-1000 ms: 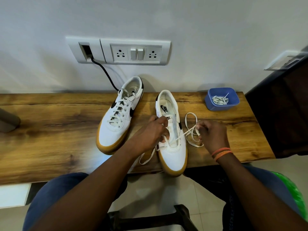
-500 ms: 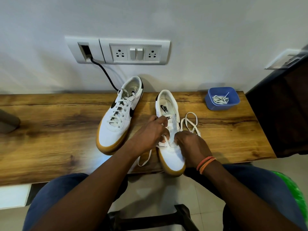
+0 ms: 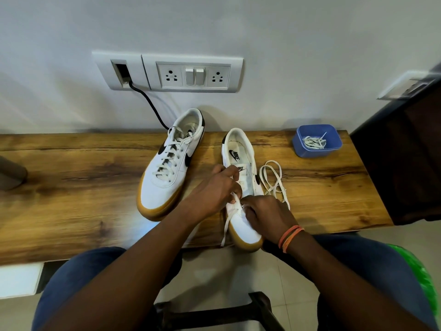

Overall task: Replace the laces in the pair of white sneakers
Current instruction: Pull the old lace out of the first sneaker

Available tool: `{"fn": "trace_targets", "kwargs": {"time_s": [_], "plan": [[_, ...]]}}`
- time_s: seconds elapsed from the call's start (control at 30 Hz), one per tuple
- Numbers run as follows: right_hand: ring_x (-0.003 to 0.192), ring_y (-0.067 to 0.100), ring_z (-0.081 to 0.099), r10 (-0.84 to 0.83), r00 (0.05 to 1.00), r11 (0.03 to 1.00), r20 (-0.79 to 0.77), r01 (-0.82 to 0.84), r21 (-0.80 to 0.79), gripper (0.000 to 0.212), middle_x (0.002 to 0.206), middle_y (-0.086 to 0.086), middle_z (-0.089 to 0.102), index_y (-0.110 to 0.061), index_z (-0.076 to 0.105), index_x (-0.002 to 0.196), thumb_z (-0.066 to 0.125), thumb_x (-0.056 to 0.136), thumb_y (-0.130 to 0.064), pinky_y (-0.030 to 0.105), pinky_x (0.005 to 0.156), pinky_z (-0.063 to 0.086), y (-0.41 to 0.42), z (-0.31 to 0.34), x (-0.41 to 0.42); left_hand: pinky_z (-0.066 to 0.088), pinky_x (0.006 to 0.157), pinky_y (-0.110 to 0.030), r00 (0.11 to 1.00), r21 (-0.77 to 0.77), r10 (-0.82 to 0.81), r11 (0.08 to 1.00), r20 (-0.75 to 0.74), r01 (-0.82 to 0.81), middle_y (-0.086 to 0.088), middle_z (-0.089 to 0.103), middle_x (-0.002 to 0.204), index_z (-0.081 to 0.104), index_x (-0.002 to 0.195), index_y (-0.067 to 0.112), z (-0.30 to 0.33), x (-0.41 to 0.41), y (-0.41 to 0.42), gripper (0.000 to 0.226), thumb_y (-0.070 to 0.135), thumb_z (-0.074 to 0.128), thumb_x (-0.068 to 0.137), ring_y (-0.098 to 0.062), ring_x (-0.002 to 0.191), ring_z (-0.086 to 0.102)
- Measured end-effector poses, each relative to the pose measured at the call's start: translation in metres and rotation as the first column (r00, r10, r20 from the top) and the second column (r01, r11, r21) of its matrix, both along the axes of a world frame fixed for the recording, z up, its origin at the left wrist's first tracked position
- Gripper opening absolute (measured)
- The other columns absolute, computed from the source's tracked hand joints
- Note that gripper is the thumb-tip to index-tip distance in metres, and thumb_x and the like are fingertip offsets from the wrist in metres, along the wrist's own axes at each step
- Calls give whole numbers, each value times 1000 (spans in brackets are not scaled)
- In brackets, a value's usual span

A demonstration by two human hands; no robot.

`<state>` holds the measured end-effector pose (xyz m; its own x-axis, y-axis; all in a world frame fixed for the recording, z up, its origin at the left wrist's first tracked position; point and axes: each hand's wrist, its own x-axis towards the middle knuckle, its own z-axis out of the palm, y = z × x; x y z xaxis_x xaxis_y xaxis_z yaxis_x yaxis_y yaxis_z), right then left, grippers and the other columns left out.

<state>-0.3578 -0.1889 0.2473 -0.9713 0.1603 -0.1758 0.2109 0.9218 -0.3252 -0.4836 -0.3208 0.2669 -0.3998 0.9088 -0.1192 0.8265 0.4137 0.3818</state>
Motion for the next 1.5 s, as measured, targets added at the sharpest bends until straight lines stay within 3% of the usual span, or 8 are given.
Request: {"fn": "trace_targets", "kwargs": {"time_s": [0.17,0.37,0.57,0.77,0.87,1.0,1.23,1.5], "plan": [[79,28,64,-13,1000,1000,9,13,-19,14,88,8,68,-17,65,91,57,86,-6,38,70,55,16,-3,-1,26,78,-20,1000,14,0,1000,21,0,7,44,133,72,112,30,-3,-1,0,27,20,69,88,-20,126,35],[71,26,63,-507,849,860,-149,485,-161,22,76,7,68,-21,64,78,55,88,-3,27,65,43,63,8,-2,20,77,-16,1000,14,-14,1000,1,14,6,44,133,71,114,29,-1,-2,-1,27,20,67,89,-21,125,36],[86,32,66,-47,999,998,-24,48,30,37,98,9,71,-28,57,128,53,92,-23,35,72,51,15,14,1,17,75,-15,1000,3,-12,1000,3,12,7,43,134,70,115,31,1,-1,-1,27,20,65,91,-21,126,35],[83,35,66,-1,1000,991,-12,2,131,14,93,10,68,-16,62,101,52,92,-17,36,67,51,5,2,-2,16,75,-15,1000,6,-16,1000,12,16,7,43,133,71,114,31,1,-1,-1,27,21,67,89,-20,126,35],[75,28,65,-194,968,981,-158,192,-29,10,84,9,71,-15,68,91,57,90,-13,34,67,52,24,7,-3,18,78,-16,1000,8,-30,1000,4,30,5,45,133,72,114,29,0,-3,-1,27,20,68,89,-23,125,37],[61,25,67,-620,765,766,-173,543,-345,16,77,9,70,-15,70,84,59,91,-6,37,59,57,51,15,-4,15,69,-15,1000,-6,-18,1000,5,18,6,44,132,71,114,30,1,-3,0,28,20,68,89,-22,125,37],[87,31,66,-24,1000,996,-20,25,87,32,96,8,70,-25,59,124,48,94,-22,37,71,52,4,6,-2,21,72,-15,1000,-5,-7,1000,8,7,6,44,132,71,115,32,-2,-2,1,28,20,67,89,-21,125,36],[78,25,64,-212,967,977,-138,206,-60,7,86,5,69,-16,65,90,58,91,-16,38,68,53,16,0,-3,21,84,-17,1000,31,-24,999,17,23,3,46,131,72,113,27,-6,-5,0,27,19,69,87,-24,123,38]]}}
